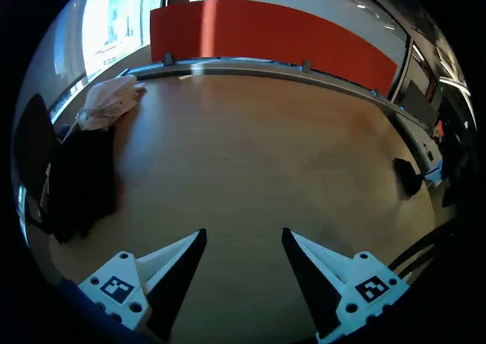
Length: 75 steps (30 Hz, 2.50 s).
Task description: Fold towel
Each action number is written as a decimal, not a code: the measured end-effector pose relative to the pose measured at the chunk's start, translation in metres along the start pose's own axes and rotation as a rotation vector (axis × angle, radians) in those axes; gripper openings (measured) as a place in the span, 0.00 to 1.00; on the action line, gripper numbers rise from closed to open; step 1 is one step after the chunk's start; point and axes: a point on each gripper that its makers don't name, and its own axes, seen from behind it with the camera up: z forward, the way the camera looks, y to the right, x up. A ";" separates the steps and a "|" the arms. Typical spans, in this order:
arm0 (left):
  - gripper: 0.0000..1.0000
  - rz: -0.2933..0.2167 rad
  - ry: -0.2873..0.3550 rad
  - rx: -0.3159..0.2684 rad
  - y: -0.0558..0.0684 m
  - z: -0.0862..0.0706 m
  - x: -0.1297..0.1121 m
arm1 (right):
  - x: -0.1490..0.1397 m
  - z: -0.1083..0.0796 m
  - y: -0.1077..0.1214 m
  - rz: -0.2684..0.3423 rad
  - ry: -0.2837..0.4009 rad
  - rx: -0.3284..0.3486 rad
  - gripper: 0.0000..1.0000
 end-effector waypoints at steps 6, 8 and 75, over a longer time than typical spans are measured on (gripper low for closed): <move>0.92 -0.005 -0.001 0.007 -0.002 -0.003 -0.003 | -0.020 0.009 0.005 0.027 -0.045 -0.027 0.09; 0.92 -0.006 -0.001 0.010 -0.003 -0.003 -0.004 | -0.025 0.012 0.006 0.039 -0.054 -0.034 0.11; 0.92 0.027 0.119 0.006 -0.018 0.007 0.051 | 0.122 -0.083 -0.059 0.413 0.621 -0.017 0.92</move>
